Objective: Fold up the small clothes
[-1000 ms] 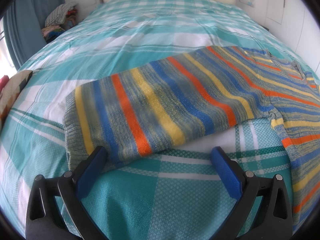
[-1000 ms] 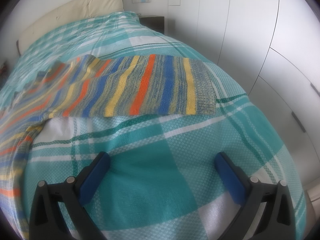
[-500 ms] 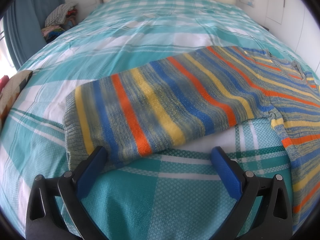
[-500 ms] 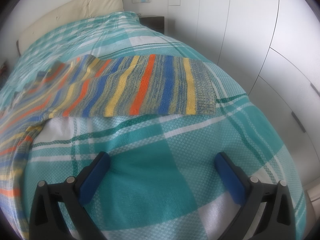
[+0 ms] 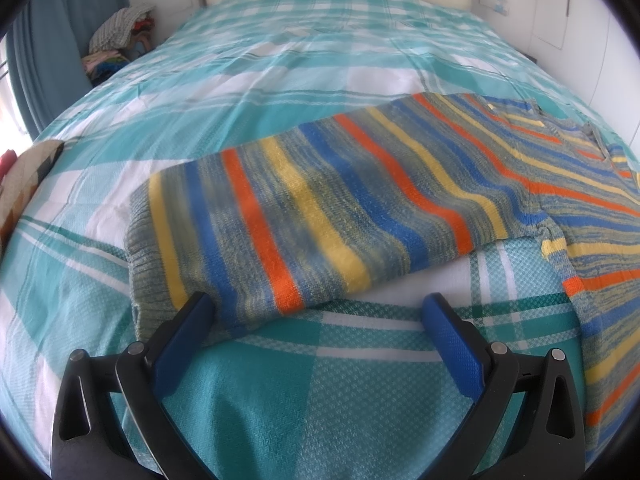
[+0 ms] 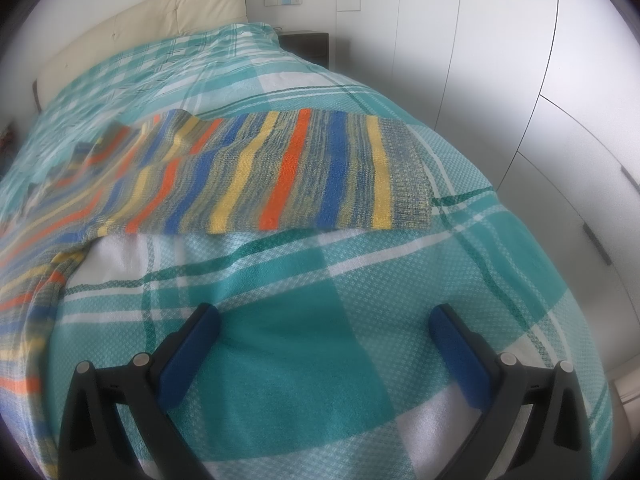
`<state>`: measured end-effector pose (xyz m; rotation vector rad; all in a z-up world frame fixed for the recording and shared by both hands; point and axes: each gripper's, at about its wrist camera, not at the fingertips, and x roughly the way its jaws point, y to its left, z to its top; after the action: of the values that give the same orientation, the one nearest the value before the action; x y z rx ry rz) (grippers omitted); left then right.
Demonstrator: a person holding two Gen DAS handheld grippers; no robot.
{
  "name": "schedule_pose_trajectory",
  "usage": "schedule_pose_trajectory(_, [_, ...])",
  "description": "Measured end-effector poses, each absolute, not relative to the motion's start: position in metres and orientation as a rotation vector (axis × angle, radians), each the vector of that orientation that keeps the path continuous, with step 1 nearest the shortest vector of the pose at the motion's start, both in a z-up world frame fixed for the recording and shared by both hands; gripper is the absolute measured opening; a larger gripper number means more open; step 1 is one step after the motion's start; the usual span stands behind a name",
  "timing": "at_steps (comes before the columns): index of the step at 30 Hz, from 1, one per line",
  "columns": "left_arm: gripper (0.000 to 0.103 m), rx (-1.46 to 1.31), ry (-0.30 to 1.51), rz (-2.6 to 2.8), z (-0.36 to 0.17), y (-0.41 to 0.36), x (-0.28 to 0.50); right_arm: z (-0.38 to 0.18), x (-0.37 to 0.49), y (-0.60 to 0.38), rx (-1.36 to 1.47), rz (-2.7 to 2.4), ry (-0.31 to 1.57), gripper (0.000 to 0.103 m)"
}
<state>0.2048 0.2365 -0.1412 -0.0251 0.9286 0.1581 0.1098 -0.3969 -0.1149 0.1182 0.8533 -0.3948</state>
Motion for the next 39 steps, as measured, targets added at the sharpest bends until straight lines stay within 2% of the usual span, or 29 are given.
schedule_pose_trajectory(11, [0.103, -0.025, 0.924, 0.169, -0.142, 0.236, 0.204, -0.106, 0.114, -0.412, 0.169, -0.257, 0.902, 0.103])
schedule_pose_trajectory(18, [0.103, -0.022, 0.935, 0.191, -0.138, 0.233, 0.205, -0.052, 0.089, -0.541, 0.779, -0.072, 0.718, 0.103])
schedule_pose_trajectory(20, [0.102, -0.028, 0.907, 0.219, -0.128, 0.230, 0.196, -0.052, 0.097, -0.572, 0.904, -0.045, 0.704, 0.102])
schedule_pose_trajectory(25, [0.102, -0.090, 0.819, 0.233, -0.081, 0.212, 0.164, -0.086, 0.131, -0.585, 0.999, 0.034, 0.818, 0.083])
schedule_pose_trajectory(30, [0.103, -0.125, 0.755, 0.158, -0.055, 0.189, 0.136, -0.106, 0.170, -0.552, 0.858, 0.016, 0.892, 0.074])
schedule_pose_trajectory(32, [0.103, -0.108, 0.762, 0.129, -0.066, 0.181, 0.133, -0.112, 0.181, -0.547, 0.836, -0.015, 0.903, 0.056])
schedule_pose_trajectory(33, [0.103, -0.085, 0.772, 0.122, -0.074, 0.178, 0.134, -0.112, 0.182, -0.546, 0.806, -0.044, 0.920, 0.006])
schedule_pose_trajectory(34, [0.103, -0.057, 0.782, 0.127, -0.082, 0.175, 0.135, -0.110, 0.184, -0.545, 0.790, -0.067, 0.930, 0.002])
schedule_pose_trajectory(36, [0.103, -0.021, 0.790, 0.170, -0.099, 0.174, 0.133, -0.096, 0.182, -0.545, 0.755, -0.087, 0.905, 0.002])
schedule_pose_trajectory(39, [0.102, -0.047, 0.783, 0.192, -0.098, 0.180, 0.132, -0.047, 0.177, -0.526, 0.627, -0.085, 0.841, 0.002])
